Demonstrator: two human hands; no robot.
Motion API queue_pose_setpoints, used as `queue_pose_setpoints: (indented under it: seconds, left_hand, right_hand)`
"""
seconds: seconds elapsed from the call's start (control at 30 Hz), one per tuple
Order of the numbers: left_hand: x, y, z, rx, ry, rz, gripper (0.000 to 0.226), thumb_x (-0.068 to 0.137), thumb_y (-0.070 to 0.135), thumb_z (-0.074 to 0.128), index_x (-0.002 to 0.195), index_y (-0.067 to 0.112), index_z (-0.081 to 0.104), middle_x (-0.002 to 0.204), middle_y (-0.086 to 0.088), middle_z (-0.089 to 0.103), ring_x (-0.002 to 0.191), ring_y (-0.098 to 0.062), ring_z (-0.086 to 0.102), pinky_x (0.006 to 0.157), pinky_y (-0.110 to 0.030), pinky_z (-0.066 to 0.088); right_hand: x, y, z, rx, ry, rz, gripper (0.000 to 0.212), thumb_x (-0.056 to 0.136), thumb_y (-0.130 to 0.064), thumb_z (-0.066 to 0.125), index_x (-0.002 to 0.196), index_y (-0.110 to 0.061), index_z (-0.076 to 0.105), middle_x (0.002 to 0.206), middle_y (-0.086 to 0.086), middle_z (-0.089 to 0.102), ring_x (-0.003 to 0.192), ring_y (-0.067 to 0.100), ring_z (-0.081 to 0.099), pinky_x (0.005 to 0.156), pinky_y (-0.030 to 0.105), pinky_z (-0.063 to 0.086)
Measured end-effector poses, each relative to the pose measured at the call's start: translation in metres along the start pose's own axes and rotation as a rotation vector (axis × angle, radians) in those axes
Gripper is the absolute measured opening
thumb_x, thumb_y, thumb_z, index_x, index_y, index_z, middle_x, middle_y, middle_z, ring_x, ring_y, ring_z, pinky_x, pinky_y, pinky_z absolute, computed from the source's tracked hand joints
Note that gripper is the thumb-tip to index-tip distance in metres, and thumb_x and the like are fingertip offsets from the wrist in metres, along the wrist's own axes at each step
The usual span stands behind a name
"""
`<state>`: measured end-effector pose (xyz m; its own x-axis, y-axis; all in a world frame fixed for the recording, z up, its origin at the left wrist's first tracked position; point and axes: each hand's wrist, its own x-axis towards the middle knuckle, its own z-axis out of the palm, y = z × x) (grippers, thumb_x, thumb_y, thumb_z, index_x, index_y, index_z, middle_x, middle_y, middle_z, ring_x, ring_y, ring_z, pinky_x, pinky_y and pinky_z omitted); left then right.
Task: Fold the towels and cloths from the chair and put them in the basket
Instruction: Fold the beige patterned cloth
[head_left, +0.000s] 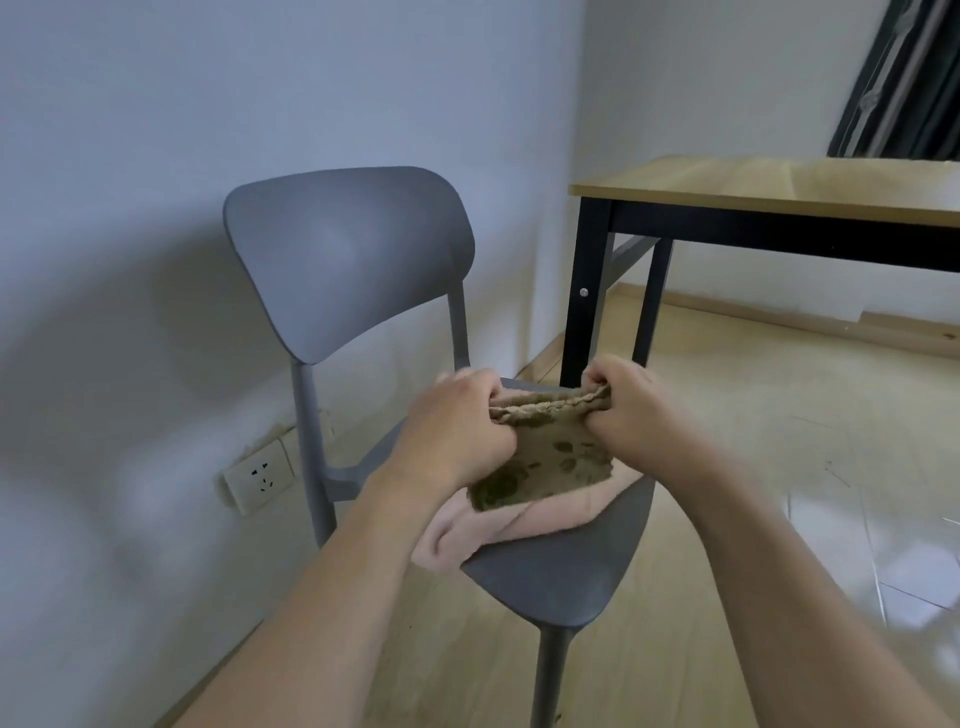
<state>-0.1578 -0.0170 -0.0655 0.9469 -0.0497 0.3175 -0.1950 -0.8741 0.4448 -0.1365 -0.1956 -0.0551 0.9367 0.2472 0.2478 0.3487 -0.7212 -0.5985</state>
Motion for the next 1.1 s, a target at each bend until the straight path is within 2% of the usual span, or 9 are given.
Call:
queue_pose_setpoints:
  seconds: [0.1,0.17,0.37,0.57,0.67,0.73,0.87,1.0,1.1]
  left_hand:
    - [-0.008,0.004,-0.007,0.126,0.419,0.26,0.016,0.07,0.013,0.052,0.069,0.022,0.038,0.082,0.006,0.045,0.078,-0.018,0.036,0.066,-0.028,0.027]
    - [-0.017,0.002,-0.006,0.198,0.442,0.345,0.017,0.069,0.014,0.051,0.072,0.023,0.037,0.086,0.005,0.047,0.08,-0.018,0.038,0.07,-0.028,0.029]
    - [-0.07,-0.01,0.033,0.231,-0.476,0.054,0.03,0.079,0.019,0.057,0.104,0.031,0.046,0.101,0.0,0.059,0.087,-0.02,0.055,0.071,-0.033,0.049]
    - [-0.08,-0.014,0.04,0.268,-0.469,0.083,0.012,0.079,0.015,0.055,0.086,0.022,0.048,0.098,0.0,0.054,0.088,-0.02,0.049,0.069,-0.032,0.044]
    - [-0.082,-0.016,0.043,0.265,-0.47,0.085,0.012,0.079,0.019,0.056,0.086,0.024,0.047,0.097,0.002,0.049,0.087,-0.017,0.045,0.07,-0.03,0.043]
    - [-0.082,-0.017,0.046,0.265,-0.458,0.092,0.013,0.078,0.022,0.057,0.086,0.024,0.047,0.096,0.003,0.048,0.088,-0.017,0.046,0.073,-0.031,0.045]
    - [-0.078,-0.014,0.045,0.3,-0.412,0.154,0.012,0.077,0.022,0.056,0.08,0.026,0.044,0.102,0.005,0.041,0.097,-0.018,0.039,0.078,-0.03,0.037]
    - [-0.077,-0.01,0.043,0.302,-0.362,0.261,0.018,0.078,0.018,0.057,0.071,0.027,0.043,0.132,0.009,0.039,0.117,-0.018,0.031,0.097,-0.032,0.031]
    - [-0.075,-0.007,0.04,0.349,-0.261,0.355,0.025,0.077,0.013,0.059,0.065,0.025,0.042,0.136,0.009,0.038,0.122,-0.017,0.029,0.103,-0.032,0.027]
  right_hand:
    - [-0.013,-0.011,-0.02,0.021,0.288,-0.26,0.031,0.074,0.009,0.052,0.075,-0.02,0.043,0.079,-0.009,0.043,0.072,0.007,0.039,0.059,0.02,0.03]
    - [-0.02,-0.007,-0.018,-0.025,0.312,-0.294,0.033,0.072,0.01,0.053,0.085,-0.019,0.046,0.085,-0.007,0.044,0.081,0.013,0.042,0.067,0.025,0.036]
    - [-0.056,0.029,0.038,-0.445,-0.358,0.093,0.022,0.089,-0.015,0.051,0.11,-0.018,0.056,0.113,0.006,0.057,0.1,0.023,0.056,0.085,0.033,0.051]
    - [-0.076,0.045,0.038,-0.364,-0.379,0.241,0.045,0.083,-0.019,0.053,0.126,-0.015,0.042,0.12,0.011,0.052,0.1,0.026,0.053,0.063,0.023,0.044]
    - [-0.081,0.043,0.035,-0.257,-0.465,0.241,0.06,0.076,-0.023,0.061,0.132,-0.023,0.04,0.124,0.006,0.054,0.1,0.022,0.054,0.072,0.026,0.048]
    - [-0.084,0.039,0.035,-0.234,-0.5,0.222,0.054,0.076,-0.025,0.064,0.127,-0.024,0.046,0.121,0.004,0.056,0.098,0.019,0.052,0.074,0.026,0.044]
    - [-0.083,0.037,0.034,-0.318,-0.439,0.127,0.013,0.079,-0.013,0.061,0.087,-0.018,0.052,0.098,0.003,0.056,0.086,0.018,0.049,0.059,0.023,0.036]
    - [-0.08,0.049,0.036,-0.366,-0.323,0.041,0.024,0.08,-0.007,0.052,0.066,-0.022,0.04,0.086,-0.003,0.041,0.088,0.02,0.043,0.063,0.022,0.032]
    - [-0.081,0.054,0.037,-0.392,-0.261,-0.014,0.032,0.084,-0.008,0.05,0.061,-0.025,0.036,0.092,-0.002,0.04,0.09,0.019,0.037,0.072,0.024,0.029]
